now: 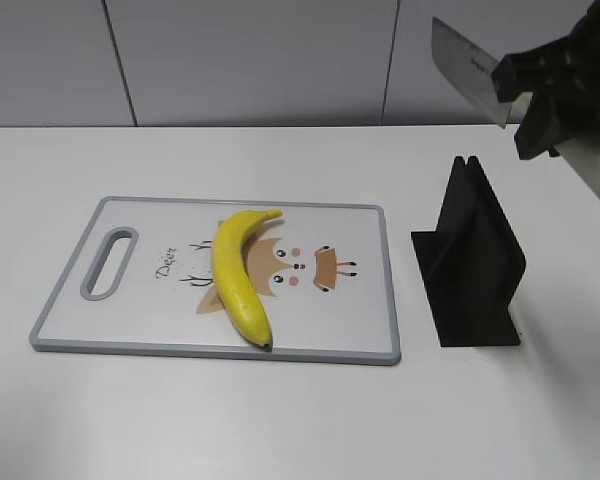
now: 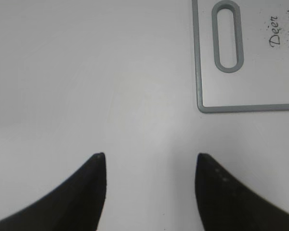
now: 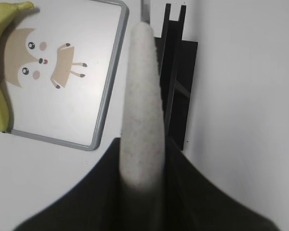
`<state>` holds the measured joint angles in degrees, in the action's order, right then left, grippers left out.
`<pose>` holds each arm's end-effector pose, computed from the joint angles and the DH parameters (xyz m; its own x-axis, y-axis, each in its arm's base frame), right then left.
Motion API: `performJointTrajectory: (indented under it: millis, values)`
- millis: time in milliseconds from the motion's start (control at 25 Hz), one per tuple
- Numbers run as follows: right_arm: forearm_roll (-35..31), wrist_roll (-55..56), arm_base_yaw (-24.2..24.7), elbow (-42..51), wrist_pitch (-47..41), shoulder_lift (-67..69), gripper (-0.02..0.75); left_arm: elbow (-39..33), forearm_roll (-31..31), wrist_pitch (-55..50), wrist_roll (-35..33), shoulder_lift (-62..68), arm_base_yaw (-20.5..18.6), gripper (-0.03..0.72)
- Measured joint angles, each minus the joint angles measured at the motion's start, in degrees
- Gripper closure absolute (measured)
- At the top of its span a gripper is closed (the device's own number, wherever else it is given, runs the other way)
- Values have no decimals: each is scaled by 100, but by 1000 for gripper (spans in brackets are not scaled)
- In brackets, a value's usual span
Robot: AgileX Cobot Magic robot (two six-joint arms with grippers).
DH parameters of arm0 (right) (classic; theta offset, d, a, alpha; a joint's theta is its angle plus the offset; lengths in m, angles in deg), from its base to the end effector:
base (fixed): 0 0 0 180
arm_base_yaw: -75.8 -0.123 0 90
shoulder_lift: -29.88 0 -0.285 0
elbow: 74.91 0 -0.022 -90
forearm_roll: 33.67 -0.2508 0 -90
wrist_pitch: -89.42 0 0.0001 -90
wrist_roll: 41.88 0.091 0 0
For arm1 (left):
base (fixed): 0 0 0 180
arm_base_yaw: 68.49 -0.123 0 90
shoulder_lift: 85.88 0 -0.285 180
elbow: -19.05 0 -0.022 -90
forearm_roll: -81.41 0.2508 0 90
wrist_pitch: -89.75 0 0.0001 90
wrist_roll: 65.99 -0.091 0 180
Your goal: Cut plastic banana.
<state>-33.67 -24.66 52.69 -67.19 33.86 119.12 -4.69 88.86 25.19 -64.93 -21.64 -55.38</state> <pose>0.2665 0.1137 0.3186 -0.8956 -0.0603 -0.4408 -0.1333 0.9816 0.1366 0.1659 -0.0277 0.3304 -0.8556 0.2376 -0.4598 0.2047 0.9713 0.1211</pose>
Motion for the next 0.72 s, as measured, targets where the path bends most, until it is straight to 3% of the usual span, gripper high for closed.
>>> performJointTrajectory:
  millis: [720]
  values:
    - [299, 547, 0, 1075, 608, -31, 561, -1951, -7, -12, 9, -3970, 0, 116]
